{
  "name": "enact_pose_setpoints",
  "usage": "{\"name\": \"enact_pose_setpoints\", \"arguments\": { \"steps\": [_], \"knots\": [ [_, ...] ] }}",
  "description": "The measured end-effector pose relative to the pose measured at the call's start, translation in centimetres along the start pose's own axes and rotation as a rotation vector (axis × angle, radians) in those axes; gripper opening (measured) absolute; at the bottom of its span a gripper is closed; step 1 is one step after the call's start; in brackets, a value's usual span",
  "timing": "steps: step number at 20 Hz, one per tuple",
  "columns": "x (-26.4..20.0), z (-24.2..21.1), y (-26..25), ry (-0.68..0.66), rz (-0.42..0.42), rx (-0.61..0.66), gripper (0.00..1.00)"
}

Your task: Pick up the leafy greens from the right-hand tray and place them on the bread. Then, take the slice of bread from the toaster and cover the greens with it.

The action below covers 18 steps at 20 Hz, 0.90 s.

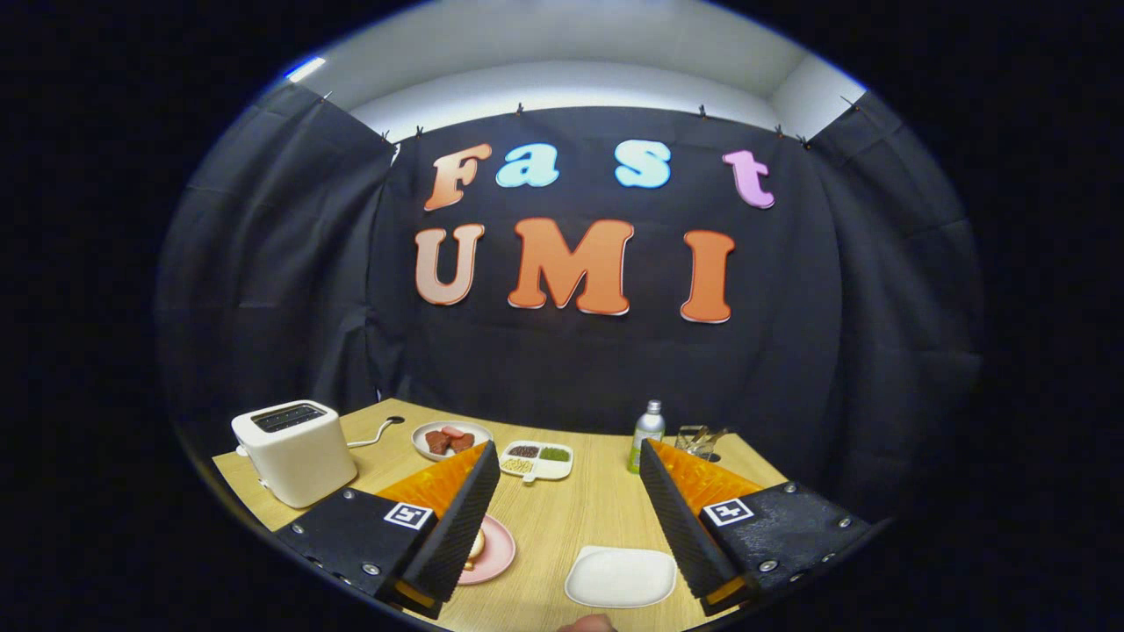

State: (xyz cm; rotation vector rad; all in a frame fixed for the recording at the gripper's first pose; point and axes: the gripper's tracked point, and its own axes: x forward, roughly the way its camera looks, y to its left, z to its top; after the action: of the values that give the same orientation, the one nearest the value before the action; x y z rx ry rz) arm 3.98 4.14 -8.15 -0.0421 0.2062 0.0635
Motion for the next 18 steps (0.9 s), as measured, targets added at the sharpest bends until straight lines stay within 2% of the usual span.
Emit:
{"name": "enact_pose_setpoints", "arguments": {
  "steps": [8, 18],
  "knots": [
    [-4.1, 1.3, -2.3, -0.082, -0.061, 0.017, 0.96],
    [-5.2, 4.7, -1.6, -0.152, -0.078, 0.079, 0.96]
  ]
}}
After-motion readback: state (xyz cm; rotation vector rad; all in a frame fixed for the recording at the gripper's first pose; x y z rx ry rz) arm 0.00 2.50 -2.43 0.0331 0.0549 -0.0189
